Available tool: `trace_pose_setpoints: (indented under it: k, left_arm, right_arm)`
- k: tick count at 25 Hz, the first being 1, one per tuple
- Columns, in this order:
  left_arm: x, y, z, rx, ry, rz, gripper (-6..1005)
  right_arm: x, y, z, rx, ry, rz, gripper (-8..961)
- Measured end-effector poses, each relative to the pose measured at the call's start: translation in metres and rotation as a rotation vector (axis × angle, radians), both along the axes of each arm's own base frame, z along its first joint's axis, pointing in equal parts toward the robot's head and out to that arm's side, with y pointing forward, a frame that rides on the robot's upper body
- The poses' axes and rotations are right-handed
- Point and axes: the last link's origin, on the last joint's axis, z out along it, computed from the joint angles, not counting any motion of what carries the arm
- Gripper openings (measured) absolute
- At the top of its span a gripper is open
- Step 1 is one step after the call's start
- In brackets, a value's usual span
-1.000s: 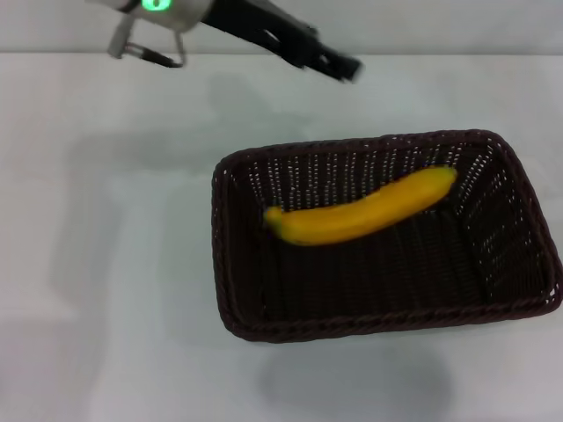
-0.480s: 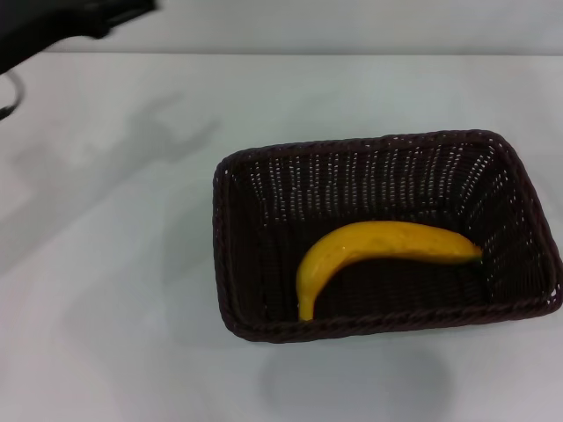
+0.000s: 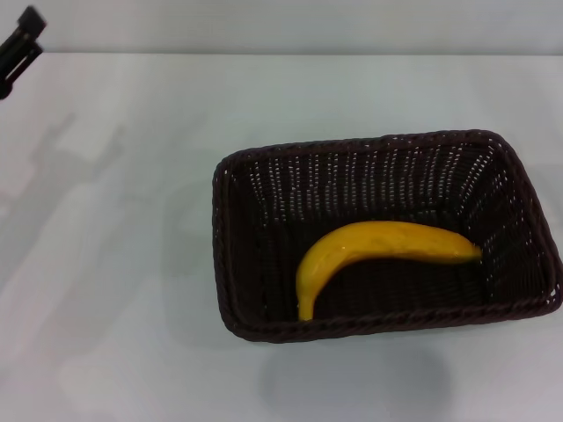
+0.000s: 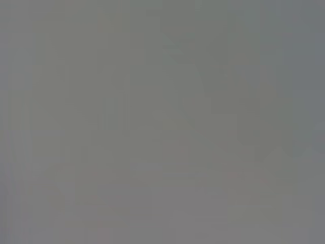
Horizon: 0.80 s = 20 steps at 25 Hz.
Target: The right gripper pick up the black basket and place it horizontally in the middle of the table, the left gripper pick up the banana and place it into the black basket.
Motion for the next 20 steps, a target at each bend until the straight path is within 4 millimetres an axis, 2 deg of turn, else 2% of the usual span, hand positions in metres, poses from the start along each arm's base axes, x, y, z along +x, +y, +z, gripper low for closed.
trace_pose_setpoints:
  k: [3, 4, 7, 10, 20]
  left_arm:
    - [-0.010, -0.003, -0.004, 0.058, 0.022, 0.038, 874]
    - [-0.013, -0.004, -0.005, 0.075, 0.028, 0.051, 874]
    - [-0.022, -0.007, -0.005, 0.133, 0.044, 0.088, 874]
    - [-0.027, -0.010, -0.009, 0.174, 0.061, 0.111, 874]
    - [-0.022, 0.001, -0.001, 0.308, 0.028, 0.134, 874]
  right_arm:
    - [0.000, 0.000, -0.003, -0.004, -0.008, -0.001, 573]
    - [0.001, -0.003, -0.011, -0.007, -0.024, -0.015, 573]
    - [0.002, -0.006, -0.018, -0.003, -0.050, -0.032, 574]
    - [0.001, -0.006, -0.019, 0.002, -0.060, -0.031, 575]
    - [0.004, -0.005, -0.029, -0.014, -0.025, -0.071, 575]
